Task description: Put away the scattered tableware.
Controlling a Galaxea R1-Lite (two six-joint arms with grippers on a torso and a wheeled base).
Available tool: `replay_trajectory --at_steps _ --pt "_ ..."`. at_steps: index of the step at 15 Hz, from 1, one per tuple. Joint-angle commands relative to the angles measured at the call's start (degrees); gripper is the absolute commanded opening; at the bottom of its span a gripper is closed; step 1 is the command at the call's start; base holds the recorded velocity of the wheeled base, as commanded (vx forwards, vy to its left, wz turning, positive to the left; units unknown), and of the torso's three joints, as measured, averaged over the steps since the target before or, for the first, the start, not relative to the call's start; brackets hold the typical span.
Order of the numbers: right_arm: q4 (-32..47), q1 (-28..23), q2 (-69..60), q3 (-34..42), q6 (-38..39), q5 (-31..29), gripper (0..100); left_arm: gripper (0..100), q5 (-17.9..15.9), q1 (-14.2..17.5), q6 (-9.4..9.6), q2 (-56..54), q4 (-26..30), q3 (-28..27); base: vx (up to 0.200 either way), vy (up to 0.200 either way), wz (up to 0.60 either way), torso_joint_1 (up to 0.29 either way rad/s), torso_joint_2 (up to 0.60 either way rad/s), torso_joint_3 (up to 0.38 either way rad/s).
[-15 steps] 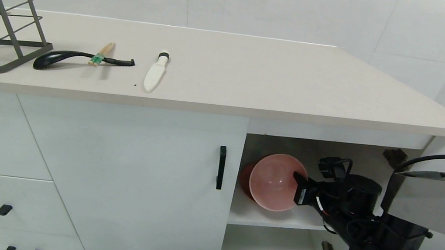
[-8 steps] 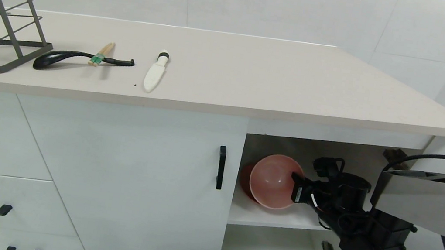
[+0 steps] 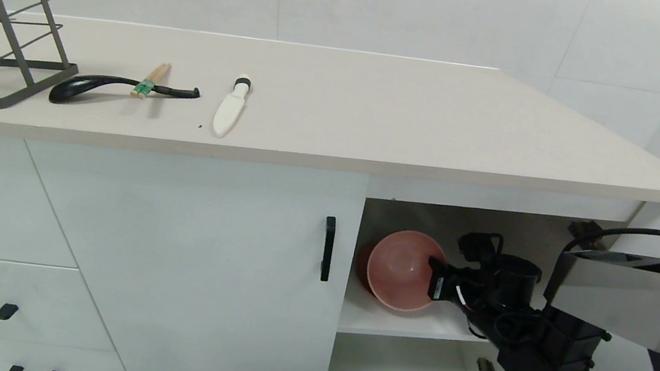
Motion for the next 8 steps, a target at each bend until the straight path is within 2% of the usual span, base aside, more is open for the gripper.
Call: replay_trajectory --at_steps 1,2,3,8 --pt "-0.03 -0.03 0.23 -0.03 -0.03 -0.10 0 100 -0.01 -0.01 0.01 0.30 -0.01 0.02 0.000 0.000 0.00 0.000 0.00 0.000" --pt "0.05 -0.03 0.41 0.24 -0.03 0.08 0 100 -0.01 -0.01 -0.08 0.30 0.07 0.11 0.000 0.000 0.00 0.000 0.00 0.000" --pt "0.05 -0.03 0.49 0.32 -0.03 0.08 100 100 -0.01 -0.01 -0.08 0.30 -0.01 0.11 0.000 0.000 0.00 0.000 0.00 0.000" --pt "-0.47 0.32 0.76 0.50 -0.03 0.08 100 100 -0.01 -0.01 -0.08 0.21 -0.01 0.11 0.000 0.000 0.00 0.000 0.00 0.000"
